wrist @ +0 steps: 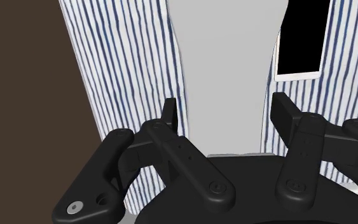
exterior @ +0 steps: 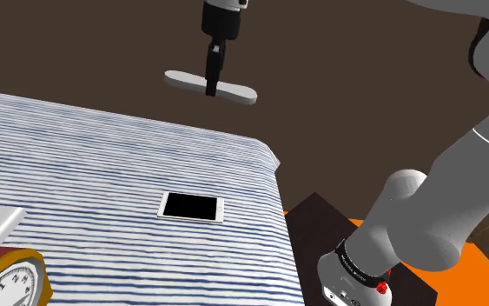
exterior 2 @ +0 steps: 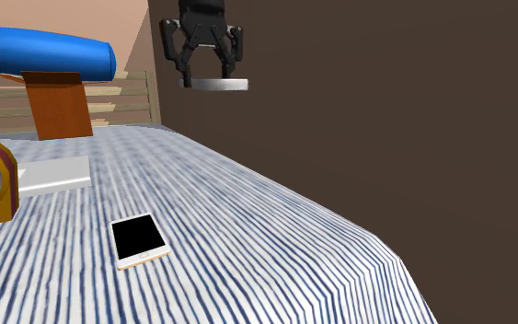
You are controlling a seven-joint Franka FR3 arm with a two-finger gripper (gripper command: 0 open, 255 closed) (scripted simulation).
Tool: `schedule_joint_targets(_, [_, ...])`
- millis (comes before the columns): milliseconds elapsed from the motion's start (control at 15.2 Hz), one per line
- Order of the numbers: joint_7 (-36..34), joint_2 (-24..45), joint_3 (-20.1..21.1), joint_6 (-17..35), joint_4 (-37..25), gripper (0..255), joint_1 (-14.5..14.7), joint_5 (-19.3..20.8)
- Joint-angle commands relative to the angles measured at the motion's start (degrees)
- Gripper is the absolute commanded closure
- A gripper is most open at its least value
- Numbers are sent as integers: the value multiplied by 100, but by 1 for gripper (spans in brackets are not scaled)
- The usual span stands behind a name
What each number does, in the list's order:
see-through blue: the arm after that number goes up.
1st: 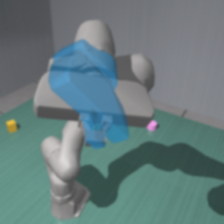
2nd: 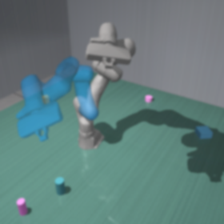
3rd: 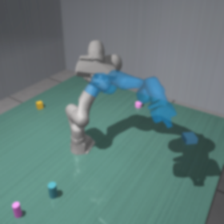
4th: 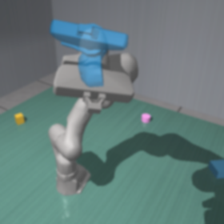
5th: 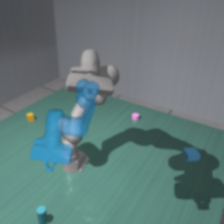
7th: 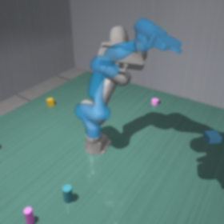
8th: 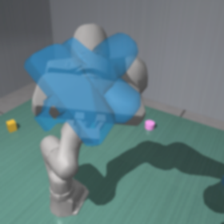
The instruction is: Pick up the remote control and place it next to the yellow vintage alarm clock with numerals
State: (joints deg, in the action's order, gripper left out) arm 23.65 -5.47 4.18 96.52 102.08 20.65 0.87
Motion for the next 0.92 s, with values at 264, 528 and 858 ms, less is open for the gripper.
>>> schedule_joint_targets(264, [-693,-611,398,54,671,255,316,-125])
schedule_joint_targets(528, [-1183,-895,705,40,936,255,533,-243])
schedule_joint_targets(858, [-1822,-1127,1117,7,1121,255,807,-408])
